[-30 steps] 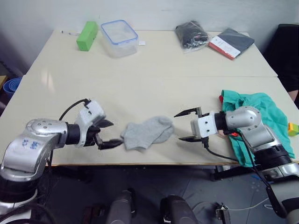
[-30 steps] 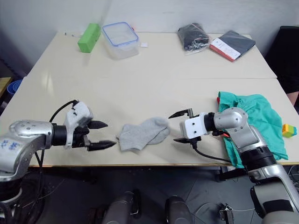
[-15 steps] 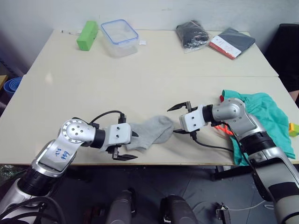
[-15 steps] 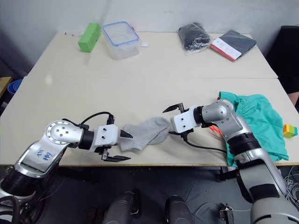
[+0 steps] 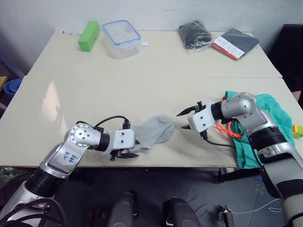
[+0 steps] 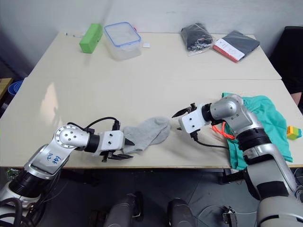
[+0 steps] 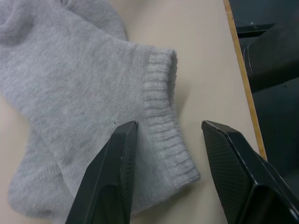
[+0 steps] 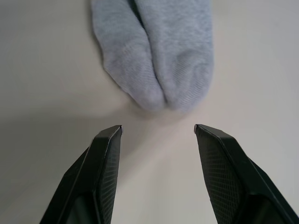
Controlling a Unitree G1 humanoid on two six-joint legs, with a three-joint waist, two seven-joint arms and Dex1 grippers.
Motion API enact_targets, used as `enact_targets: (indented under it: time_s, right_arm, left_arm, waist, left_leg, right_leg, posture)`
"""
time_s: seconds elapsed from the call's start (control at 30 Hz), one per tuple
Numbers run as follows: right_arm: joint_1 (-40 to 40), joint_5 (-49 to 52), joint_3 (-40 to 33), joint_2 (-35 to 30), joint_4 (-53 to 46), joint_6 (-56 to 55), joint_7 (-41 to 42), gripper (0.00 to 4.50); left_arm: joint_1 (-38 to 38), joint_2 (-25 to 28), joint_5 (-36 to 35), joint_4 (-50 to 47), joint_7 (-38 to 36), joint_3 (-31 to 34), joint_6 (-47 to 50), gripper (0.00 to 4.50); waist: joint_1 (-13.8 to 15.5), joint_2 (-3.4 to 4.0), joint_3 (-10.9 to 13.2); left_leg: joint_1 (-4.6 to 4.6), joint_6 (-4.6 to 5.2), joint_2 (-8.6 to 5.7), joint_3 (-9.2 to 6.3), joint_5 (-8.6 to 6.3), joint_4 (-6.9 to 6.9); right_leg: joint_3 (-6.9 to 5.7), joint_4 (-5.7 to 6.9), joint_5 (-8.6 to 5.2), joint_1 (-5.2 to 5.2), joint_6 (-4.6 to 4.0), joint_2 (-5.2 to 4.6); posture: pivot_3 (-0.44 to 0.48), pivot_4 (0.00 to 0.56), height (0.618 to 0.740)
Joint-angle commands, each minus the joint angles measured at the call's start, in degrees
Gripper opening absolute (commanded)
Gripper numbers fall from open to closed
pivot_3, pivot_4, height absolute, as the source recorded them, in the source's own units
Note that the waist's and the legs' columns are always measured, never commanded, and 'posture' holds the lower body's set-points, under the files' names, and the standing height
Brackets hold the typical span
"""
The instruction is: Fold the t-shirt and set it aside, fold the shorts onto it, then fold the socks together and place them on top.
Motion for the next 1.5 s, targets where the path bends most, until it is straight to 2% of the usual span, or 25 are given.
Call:
enact_targets:
  time_s: [0.03,0.07,0.17,0.33,0.47,0.53,0.7,0.73,0.93,1.03,1.13,1.27,1.5]
  right_arm:
    - [-2.0,2.5,-1.4,2.4,0.1,1.6,-0.3,2.49]
    - [-2.0,2.4,-1.1,3.1,0.2,1.7,-0.3,2.49]
    - [-1.6,0.7,-0.5,4.5,1.3,1.0,-1.5,2.45]
    - [-1.6,-1.9,0.2,6.1,3.0,-0.2,-4.8,2.45]
    - [-1.3,-2.0,0.6,6.6,3.4,-0.1,-5.5,2.45]
    - [-1.2,-2.2,0.9,6.4,3.3,-0.4,-5.5,1.91]
    - [-1.1,-1.4,0.8,6.7,3.3,0.5,-4.6,0.19]
    - [-1.0,-1.3,0.9,6.9,3.4,0.8,-4.4,0.08]
    - [-1.2,-2.2,1.3,8.8,5.2,2.1,-5.0,0.08]
    - [-0.5,3.9,-1.1,10.0,1.4,11.6,0.1,0.08]
    - [0.5,6.6,-1.8,9.5,-2.4,18.1,3.2,1.0]
    - [2.1,6.5,-2.0,9.6,-4.9,24.4,2.4,2.41]
    - [2.5,3.0,-1.1,11.4,-1.0,25.6,-1.9,2.41]
  left_arm:
    - [-1.4,-0.8,0.6,0.2,0.1,0.4,0.1,2.27]
    - [-1.6,-0.9,0.6,0.4,0.0,0.3,0.2,2.27]
    - [-1.7,-1.1,0.3,0.5,-0.2,0.7,0.6,1.69]
    - [-1.8,-1.1,0.4,0.9,-0.3,0.8,0.6,0.08]
    - [-1.7,-1.3,0.4,1.3,0.3,1.2,0.8,0.03]
    - [-1.6,-1.4,0.5,1.7,0.4,1.3,0.7,0.0]
    - [-1.3,-1.5,0.8,2.2,0.6,1.5,0.1,0.0]
    - [-1.2,-1.6,0.8,2.3,0.7,1.5,0.0,0.0]
    - [-1.5,-1.9,1.2,3.1,0.9,1.2,-0.7,0.0]
    - [-1.5,-1.9,1.5,3.5,0.9,1.2,-0.9,0.0]
    - [-1.5,-1.7,1.5,3.6,1.0,1.4,-1.0,0.0]
    - [-1.4,-1.6,1.5,3.7,1.0,1.8,-1.1,0.0]
    - [-1.4,-1.6,1.5,3.4,0.9,2.0,-0.8,0.0]
  waist:
    - [-0.1,0.0,0.0]
    - [-0.1,0.0,0.0]
    - [0.1,0.01,0.0]
    - [0.2,0.01,0.0]
    - [0.2,0.01,0.0]
    - [0.2,0.01,0.0]
    - [0.2,0.01,0.0]
    - [0.2,0.01,0.0]
    - [0.2,0.01,0.0]
    - [0.2,0.01,0.0]
    - [0.2,0.01,0.0]
    - [0.2,0.01,0.0]
    - [0.1,0.01,0.0]
  left_leg:
    - [0.0,-0.01,0.01,0.0,0.0,-0.01]
    - [0.01,-0.02,0.02,0.0,0.01,-0.02]
    - [-0.01,-0.02,0.01,-0.01,0.01,-0.01]
    - [-0.01,-0.01,0.0,-0.01,0.01,0.02]
    - [-0.01,-0.01,-0.01,-0.01,0.01,0.02]
    - [0.0,-0.01,0.0,-0.01,0.01,0.02]
    - [0.0,-0.01,-0.01,-0.01,0.01,0.02]
    - [-0.01,-0.01,-0.01,-0.01,0.01,0.02]
    - [0.0,-0.01,-0.01,-0.01,0.01,0.02]
    - [0.0,-0.01,-0.01,-0.01,0.01,0.02]
    - [0.0,-0.01,0.0,-0.03,0.02,0.03]
    - [0.0,-0.01,0.0,-0.03,0.01,0.03]
    - [0.01,-0.01,0.0,-0.03,0.01,0.02]
  right_leg:
    - [0.0,0.01,-0.01,-0.01,-0.01,0.0]
    - [-0.01,0.01,-0.01,0.0,-0.02,0.01]
    - [-0.01,0.03,-0.01,-0.02,-0.02,0.01]
    - [-0.02,0.03,-0.01,0.0,-0.02,0.0]
    - [-0.01,0.04,-0.01,0.0,-0.02,-0.01]
    - [-0.01,0.05,-0.01,0.0,-0.02,0.0]
    - [-0.01,0.05,-0.01,0.0,-0.02,-0.01]
    - [-0.01,0.05,-0.01,0.0,-0.02,-0.01]
    - [-0.02,0.07,-0.01,0.0,-0.02,0.0]
    - [-0.02,0.07,-0.01,0.0,-0.02,0.0]
    - [-0.02,0.09,-0.01,0.01,-0.02,0.0]
    - [-0.03,0.09,-0.01,0.01,-0.02,-0.01]
    - [-0.03,0.09,-0.01,0.01,-0.02,0.0]
  posture:
    - [0.0,0.15,0.74]
    - [0.0,0.15,0.74]
    - [0.0,0.15,0.74]
    - [0.0,0.15,0.74]
    - [0.0,0.15,0.74]
    - [0.0,0.15,0.74]
    - [0.0,0.15,0.74]
    - [0.0,0.15,0.74]
    - [0.0,0.15,0.74]
    - [0.0,0.15,0.74]
    - [0.0,0.15,0.74]
    - [0.0,0.15,0.74]
    - [0.0,0.15,0.74]
